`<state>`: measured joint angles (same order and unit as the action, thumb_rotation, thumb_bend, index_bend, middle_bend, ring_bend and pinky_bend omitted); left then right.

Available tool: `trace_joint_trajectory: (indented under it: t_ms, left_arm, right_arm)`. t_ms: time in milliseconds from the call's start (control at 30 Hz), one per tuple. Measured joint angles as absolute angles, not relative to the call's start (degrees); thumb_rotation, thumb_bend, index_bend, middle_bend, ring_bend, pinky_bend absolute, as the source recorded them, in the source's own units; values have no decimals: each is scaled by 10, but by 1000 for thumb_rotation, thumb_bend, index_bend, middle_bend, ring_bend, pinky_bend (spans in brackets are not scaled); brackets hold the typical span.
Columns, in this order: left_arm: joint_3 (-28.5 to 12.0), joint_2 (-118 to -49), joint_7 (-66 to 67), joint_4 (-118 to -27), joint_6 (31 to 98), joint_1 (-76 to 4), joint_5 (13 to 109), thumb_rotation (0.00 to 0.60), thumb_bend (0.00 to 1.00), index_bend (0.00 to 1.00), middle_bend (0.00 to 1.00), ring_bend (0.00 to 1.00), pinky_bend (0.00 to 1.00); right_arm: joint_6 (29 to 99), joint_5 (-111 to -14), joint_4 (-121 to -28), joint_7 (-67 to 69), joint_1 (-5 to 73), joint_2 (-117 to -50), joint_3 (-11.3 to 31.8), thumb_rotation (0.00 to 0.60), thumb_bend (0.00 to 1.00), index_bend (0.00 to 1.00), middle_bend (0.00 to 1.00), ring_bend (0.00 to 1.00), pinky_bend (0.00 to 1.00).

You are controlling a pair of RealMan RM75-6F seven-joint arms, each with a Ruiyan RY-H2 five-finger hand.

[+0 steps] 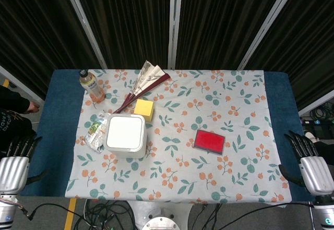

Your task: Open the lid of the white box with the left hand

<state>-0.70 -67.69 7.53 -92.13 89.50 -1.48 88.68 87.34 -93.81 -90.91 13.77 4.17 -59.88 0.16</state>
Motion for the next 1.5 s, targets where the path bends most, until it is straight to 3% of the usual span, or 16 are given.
trace_joint_trajectory:
  t_ms: [267, 567, 800, 1000, 1367, 1500]
  left_arm:
    - [-10, -680, 74, -921, 897, -17, 892, 600, 28, 120, 81, 83, 0]
    - [-12, -663, 23, -917, 893, -68, 995, 600, 27, 142, 82, 83, 0]
    - [-18, -650, -22, -914, 825, -178, 1092, 600, 28, 198, 126, 87, 0]
    - [-19, -657, -25, -916, 753, -249, 1123, 600, 31, 237, 171, 146, 9]
    - [-10, -676, 41, -934, 639, -287, 1074, 600, 31, 257, 205, 178, 18]
    - [-10, -677, 61, -953, 640, -287, 1047, 600, 32, 256, 225, 196, 20]
  right_arm:
    - [855, -936, -915, 135, 53, -594, 3, 600, 258, 0, 0, 0, 0]
    - [806, -933, -916, 139, 73, -599, -3, 600, 258, 0, 0, 0, 0]
    - [777, -913, -915, 132, 88, -602, -1, 600, 259, 0, 0, 0, 0]
    - [778, -905, -916, 130, 85, -603, -2, 600, 258, 0, 0, 0, 0]
    - [787, -903, -900, 149, 78, -610, -5, 600, 259, 0, 0, 0, 0]
    - [794, -907, -896, 153, 76, -610, -5, 600, 258, 0, 0, 0, 0]
